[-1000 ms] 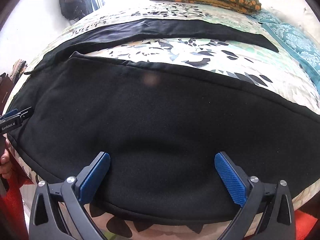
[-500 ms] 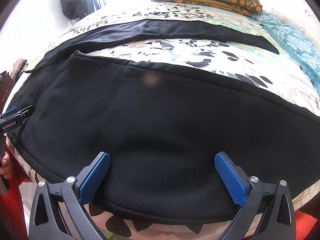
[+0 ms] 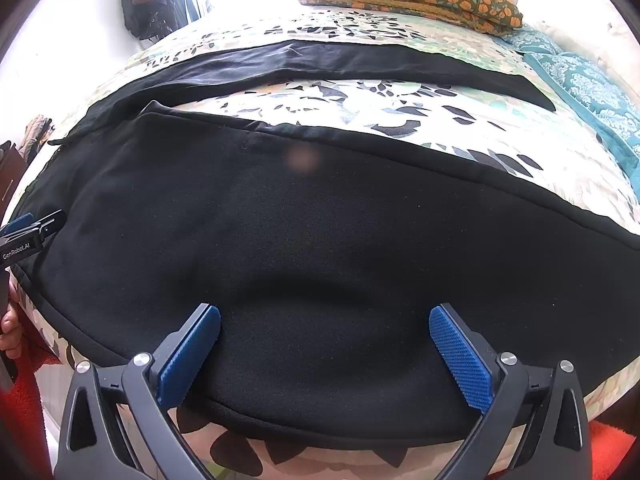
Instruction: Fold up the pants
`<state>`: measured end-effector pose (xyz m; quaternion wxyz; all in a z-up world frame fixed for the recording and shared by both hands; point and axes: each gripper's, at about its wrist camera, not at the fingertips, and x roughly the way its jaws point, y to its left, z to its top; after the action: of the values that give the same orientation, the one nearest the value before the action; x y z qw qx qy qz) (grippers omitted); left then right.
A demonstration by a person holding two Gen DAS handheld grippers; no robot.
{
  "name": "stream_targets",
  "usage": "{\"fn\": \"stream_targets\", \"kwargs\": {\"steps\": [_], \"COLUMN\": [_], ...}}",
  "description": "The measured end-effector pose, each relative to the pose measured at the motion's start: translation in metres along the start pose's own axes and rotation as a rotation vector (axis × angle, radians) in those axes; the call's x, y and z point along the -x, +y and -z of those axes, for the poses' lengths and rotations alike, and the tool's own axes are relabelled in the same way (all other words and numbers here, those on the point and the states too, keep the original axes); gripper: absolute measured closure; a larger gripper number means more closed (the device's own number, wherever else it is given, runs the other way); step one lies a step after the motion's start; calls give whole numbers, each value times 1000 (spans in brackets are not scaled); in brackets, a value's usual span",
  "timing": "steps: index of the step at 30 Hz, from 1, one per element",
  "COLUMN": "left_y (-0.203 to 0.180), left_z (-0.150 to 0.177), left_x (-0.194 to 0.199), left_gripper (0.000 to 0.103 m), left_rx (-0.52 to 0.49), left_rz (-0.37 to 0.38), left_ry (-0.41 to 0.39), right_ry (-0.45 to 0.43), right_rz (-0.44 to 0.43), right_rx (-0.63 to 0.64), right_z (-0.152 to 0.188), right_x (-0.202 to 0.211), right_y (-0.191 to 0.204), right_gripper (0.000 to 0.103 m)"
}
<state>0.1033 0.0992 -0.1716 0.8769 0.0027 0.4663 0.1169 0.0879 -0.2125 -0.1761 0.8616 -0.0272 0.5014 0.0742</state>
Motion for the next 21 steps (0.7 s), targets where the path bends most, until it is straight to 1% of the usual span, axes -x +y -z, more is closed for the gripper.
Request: {"fn": "stream_targets", "kwargs": {"steps": [21], "left_y": [0], "left_z": [-1], "left_x": [1], "left_gripper": [0], "left_rx": [3], "left_rz": [6], "left_ry": [-3], "right_ry": [4], "right_rz": [3], "right_rx": [-10], "right_z": [-1], "right_x": [1], "right_y": [0], "right_gripper": [0]}}
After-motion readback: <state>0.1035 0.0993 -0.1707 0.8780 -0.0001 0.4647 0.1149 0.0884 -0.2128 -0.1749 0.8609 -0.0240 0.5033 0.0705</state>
